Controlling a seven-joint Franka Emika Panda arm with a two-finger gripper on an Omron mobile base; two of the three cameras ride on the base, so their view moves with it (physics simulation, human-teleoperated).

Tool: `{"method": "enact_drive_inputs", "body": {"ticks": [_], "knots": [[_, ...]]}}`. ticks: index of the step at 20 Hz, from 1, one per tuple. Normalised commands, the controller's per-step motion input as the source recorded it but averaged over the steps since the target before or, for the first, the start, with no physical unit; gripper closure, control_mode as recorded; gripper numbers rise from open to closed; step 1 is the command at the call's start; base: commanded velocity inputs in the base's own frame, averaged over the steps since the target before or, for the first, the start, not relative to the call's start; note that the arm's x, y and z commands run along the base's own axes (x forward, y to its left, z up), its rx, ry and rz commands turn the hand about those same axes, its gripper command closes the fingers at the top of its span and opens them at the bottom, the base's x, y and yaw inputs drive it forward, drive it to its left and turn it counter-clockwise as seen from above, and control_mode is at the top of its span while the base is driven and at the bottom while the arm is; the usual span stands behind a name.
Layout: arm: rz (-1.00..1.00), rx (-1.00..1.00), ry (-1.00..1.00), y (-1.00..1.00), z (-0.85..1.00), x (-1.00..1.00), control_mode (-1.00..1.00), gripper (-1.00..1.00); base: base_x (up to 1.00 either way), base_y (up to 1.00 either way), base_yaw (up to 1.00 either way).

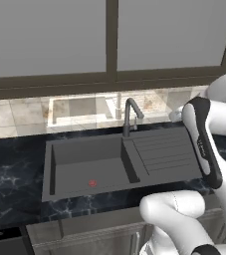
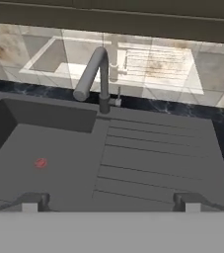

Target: Soak the sponge with water for a few seconds and then drop it inside the sink.

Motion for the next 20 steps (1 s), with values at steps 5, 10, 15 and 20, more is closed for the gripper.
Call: {"method": "enact_drive_inputs", "body": {"ticks": [5, 10, 15, 20], "knots": [[0.0, 0.0, -0.35, 0.0, 0.0, 0.0, -1.0, -1.0, 0.0, 0.0, 0.0], [0.0, 0.0, -0.31, 0.0, 0.0, 0.0, -1.0, -1.0, 0.0, 0.0, 0.0], [0.0, 0.0, -0.28, 0.0, 0.0, 0.0, -1.0, -1.0, 0.0, 0.0, 0.0], [0.0, 0.0, -0.11, 0.0, 0.0, 0.0, -1.0, -1.0, 0.0, 0.0, 0.0]]}}
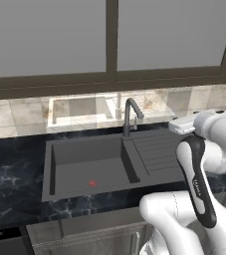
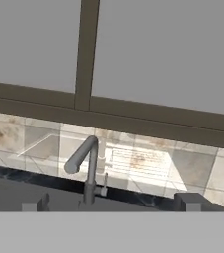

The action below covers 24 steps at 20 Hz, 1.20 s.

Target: Soak the sponge with water for a few seconds and then drop it inside the sink.

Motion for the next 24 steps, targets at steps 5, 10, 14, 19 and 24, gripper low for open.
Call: {"method": "enact_drive_inputs", "body": {"ticks": [5, 10, 14, 19, 24], "knots": [[0.0, 0.0, -0.06, 0.0, 0.0, 0.0, -1.0, -1.0, 0.0, 0.0, 0.0], [0.0, 0.0, -0.02, 0.0, 0.0, 0.0, -1.0, -1.0, 0.0, 0.0, 0.0], [0.02, 0.07, 0.03, -0.01, -0.01, 0.0, -1.0, -1.0, 0.0, 0.0, 0.0], [0.06, 0.11, 0.12, 0.0, -0.03, 0.0, -1.0, -1.0, 0.0, 0.0, 0.0], [0.05, 0.1, 0.12, 0.0, -0.18, 0.0, -1.0, -1.0, 0.0, 0.0, 0.0]]}}
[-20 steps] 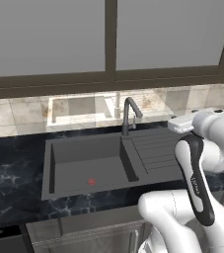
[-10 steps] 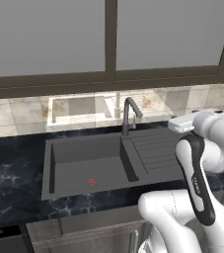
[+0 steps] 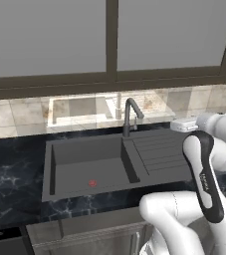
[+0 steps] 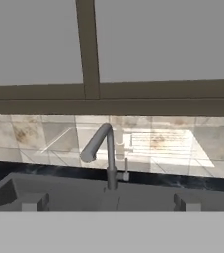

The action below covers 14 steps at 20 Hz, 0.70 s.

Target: Soak the sponge with water for a few seconds and then drop it inside the sink.

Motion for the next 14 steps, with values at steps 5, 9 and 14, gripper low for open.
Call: {"method": "enact_drive_inputs", "body": {"ticks": [5, 9, 14], "knots": [[0.02, 0.02, 0.01, 0.0, -0.28, 0.0, -1.0, -1.0, 0.0, 0.0, 0.0], [0.02, 0.0, -0.01, 0.0, -0.24, 0.0, -1.0, -1.0, 0.0, 0.0, 0.0], [0.0, 0.0, -0.09, 0.0, -0.26, 0.0, -1.0, -1.0, 0.0, 0.0, 0.0]]}}
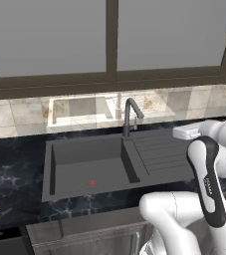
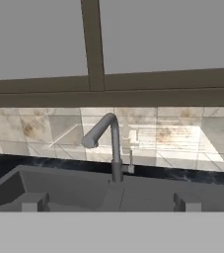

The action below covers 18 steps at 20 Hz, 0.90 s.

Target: Soak the sponge with water for a few seconds and then drop it inside the sink.

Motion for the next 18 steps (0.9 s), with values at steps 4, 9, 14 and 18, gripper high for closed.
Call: {"method": "enact_drive_inputs", "body": {"ticks": [4, 9, 14, 18], "knots": [[0.01, 0.0, -0.1, 0.0, -0.18, 0.0, -1.0, -1.0, 0.0, 0.0, 0.0], [0.02, 0.0, -0.12, 0.0, -0.1, 0.01, -1.0, -1.0, 0.0, 0.0, 0.0], [0.05, 0.0, -0.1, 0.0, -0.04, 0.01, -1.0, -1.0, 0.0, 0.0, 0.0], [0.06, 0.0, -0.04, 0.05, -0.06, 0.02, -1.0, -1.0, 0.0, 0.0, 0.0]]}}
